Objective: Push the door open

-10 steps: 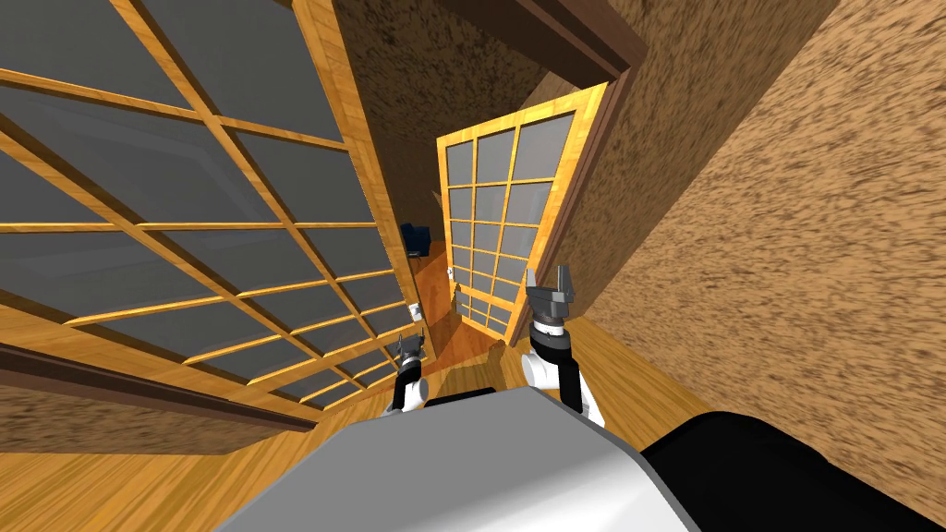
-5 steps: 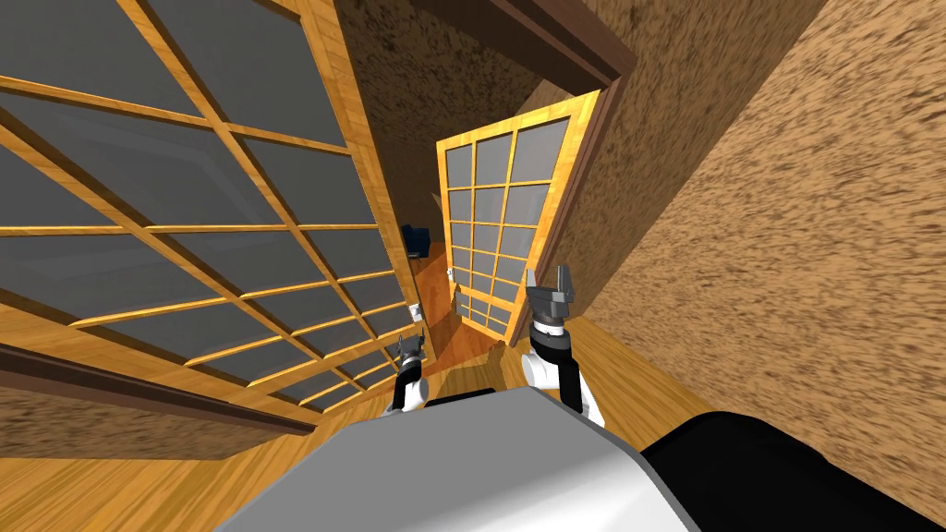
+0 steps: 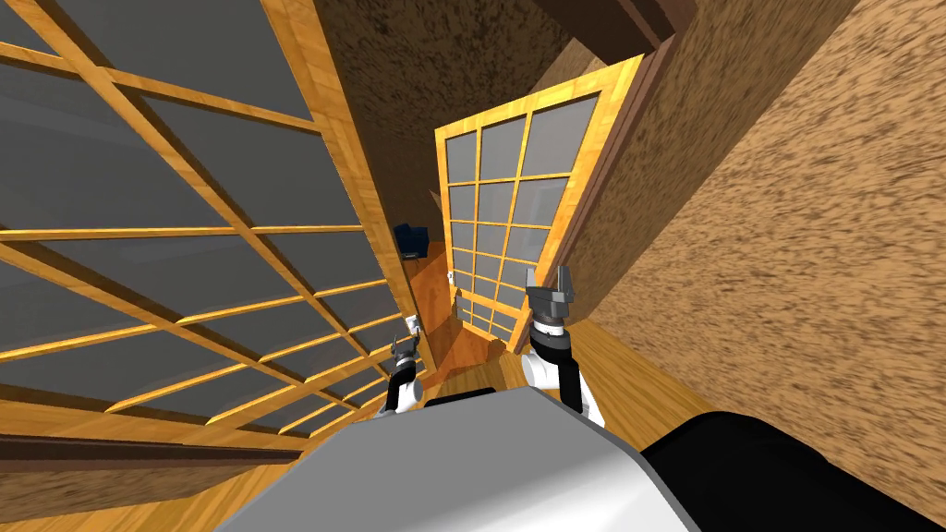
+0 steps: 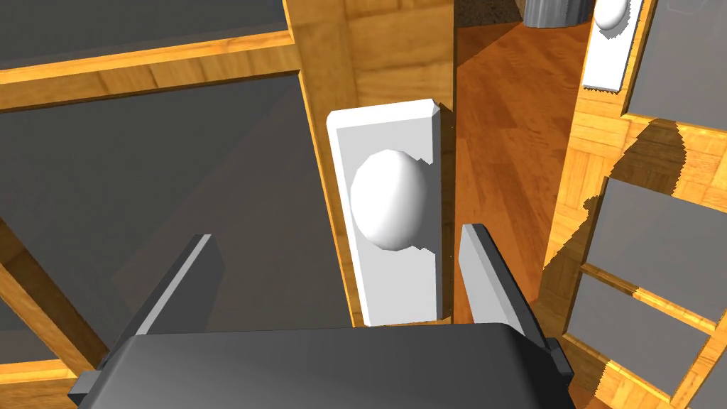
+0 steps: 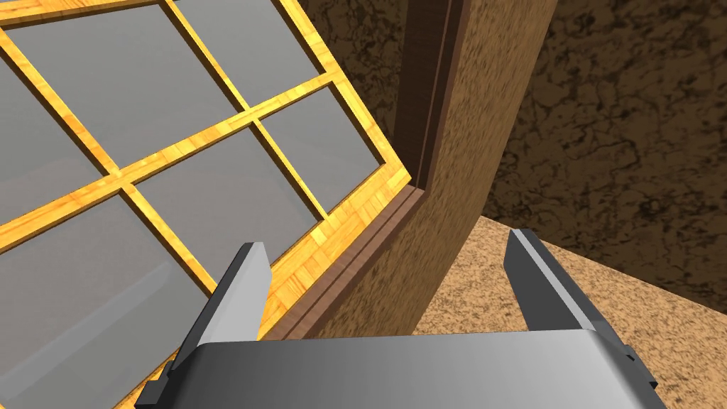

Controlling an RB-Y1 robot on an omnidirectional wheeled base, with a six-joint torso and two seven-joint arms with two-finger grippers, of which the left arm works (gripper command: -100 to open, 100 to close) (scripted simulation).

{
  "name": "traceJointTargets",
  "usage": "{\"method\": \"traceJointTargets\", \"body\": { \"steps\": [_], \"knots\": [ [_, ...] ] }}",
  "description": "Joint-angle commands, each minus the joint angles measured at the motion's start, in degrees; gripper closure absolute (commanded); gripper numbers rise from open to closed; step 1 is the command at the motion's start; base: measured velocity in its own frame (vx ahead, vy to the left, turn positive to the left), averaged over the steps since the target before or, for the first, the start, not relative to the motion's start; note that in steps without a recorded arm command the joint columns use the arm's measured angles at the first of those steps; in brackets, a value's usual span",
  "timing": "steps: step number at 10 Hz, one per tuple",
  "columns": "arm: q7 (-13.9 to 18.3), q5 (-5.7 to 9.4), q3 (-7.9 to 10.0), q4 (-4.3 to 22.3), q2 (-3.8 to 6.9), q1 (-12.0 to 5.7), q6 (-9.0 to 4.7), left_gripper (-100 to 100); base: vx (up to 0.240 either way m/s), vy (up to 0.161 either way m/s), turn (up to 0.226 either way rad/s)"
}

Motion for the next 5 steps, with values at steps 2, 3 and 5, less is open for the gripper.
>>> {"method": "traceJointTargets", "body": {
  "steps": [2,3,5],
  "knots": [
    [0.5,0.2,0.21,0.8,-0.88,-0.38,-0.38,-100,0.194,0.056,-0.027],
    [0.6,0.25,0.27,0.8,-1.67,-0.4,-0.41,-100,0.204,0.051,-0.025],
    [0.2,0.22,0.24,-0.2,-1.25,0.12,0.03,100,0.031,0.007,0.0]
  ]
}}
